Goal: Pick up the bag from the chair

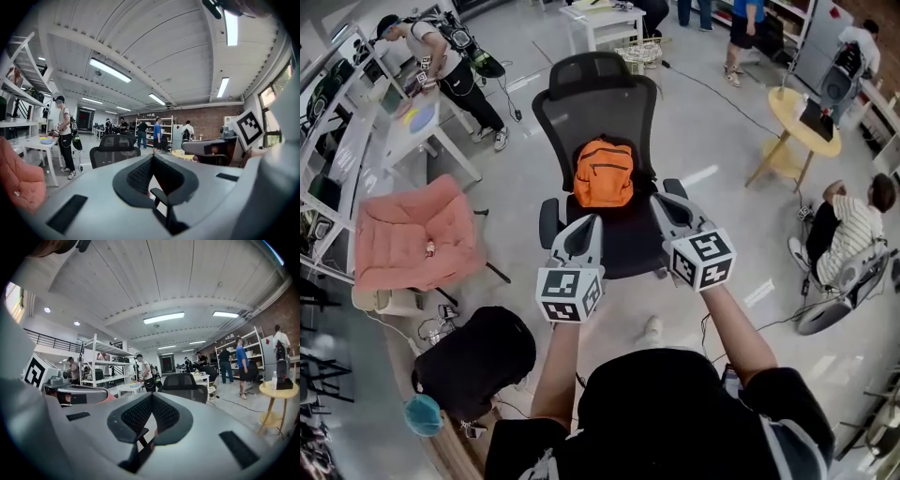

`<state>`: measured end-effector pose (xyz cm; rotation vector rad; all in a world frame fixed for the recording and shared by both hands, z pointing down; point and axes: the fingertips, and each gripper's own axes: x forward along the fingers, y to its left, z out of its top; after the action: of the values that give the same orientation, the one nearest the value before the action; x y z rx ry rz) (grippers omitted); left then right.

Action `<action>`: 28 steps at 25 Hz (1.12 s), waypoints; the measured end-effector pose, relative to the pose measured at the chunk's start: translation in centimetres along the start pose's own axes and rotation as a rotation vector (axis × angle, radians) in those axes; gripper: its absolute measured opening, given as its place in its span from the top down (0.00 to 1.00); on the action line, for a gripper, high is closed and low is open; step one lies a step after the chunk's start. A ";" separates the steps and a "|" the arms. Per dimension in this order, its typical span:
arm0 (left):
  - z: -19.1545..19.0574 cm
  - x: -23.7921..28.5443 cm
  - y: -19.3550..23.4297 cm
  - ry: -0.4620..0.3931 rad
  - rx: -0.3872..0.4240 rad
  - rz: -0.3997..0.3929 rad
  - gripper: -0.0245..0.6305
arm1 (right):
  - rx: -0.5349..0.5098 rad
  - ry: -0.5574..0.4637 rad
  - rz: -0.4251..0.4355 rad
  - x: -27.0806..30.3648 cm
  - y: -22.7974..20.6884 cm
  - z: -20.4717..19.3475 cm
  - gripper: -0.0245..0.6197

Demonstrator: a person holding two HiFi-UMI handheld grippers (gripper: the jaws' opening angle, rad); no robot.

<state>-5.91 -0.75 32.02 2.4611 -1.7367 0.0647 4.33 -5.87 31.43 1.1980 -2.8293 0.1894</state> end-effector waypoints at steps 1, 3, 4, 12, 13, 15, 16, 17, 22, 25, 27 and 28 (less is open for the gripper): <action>0.1 0.9 0.1 0.001 0.000 0.003 0.96 | 0.001 -0.001 0.000 0.4 -0.9 0.2 0.96; 0.3 2.6 0.1 0.003 0.002 0.006 0.96 | 0.007 -0.002 0.001 1.1 -2.6 0.4 0.96; 0.4 3.5 0.1 0.005 0.002 0.007 0.96 | 0.010 -0.001 0.001 1.5 -3.4 0.5 0.96; 0.7 8.8 -1.1 0.023 0.012 0.017 0.96 | 0.019 0.014 0.041 3.5 -7.7 0.4 0.96; 0.6 9.2 -1.2 0.028 0.015 0.020 0.96 | 0.021 0.015 0.047 3.6 -8.0 0.4 0.96; 0.4 9.9 -1.4 0.039 0.020 0.025 0.96 | 0.026 0.019 0.053 4.0 -8.8 0.2 0.96; 0.2 10.1 -1.5 0.046 0.024 0.027 0.96 | 0.029 0.020 0.054 4.1 -9.1 0.2 0.96; 0.1 10.3 -1.5 0.052 0.027 0.030 0.96 | 0.035 0.020 0.056 4.3 -9.4 0.1 0.96; -0.3 10.5 -0.8 0.064 0.015 0.065 0.96 | 0.045 0.033 0.084 5.0 -9.7 -0.3 0.96; -1.0 10.6 -0.8 0.083 0.016 0.068 0.96 | 0.058 0.044 0.083 5.6 -10.1 -0.7 0.96; -1.5 10.6 -0.2 0.090 0.007 0.076 0.96 | 0.060 0.046 0.084 6.1 -10.1 -0.8 0.96; -1.6 10.6 0.3 0.089 0.001 0.082 0.96 | 0.059 0.047 0.087 6.4 -10.1 -0.8 0.96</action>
<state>-2.52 -10.55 34.79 2.3480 -1.7997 0.1805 7.11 -17.27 33.81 1.0669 -2.8553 0.3039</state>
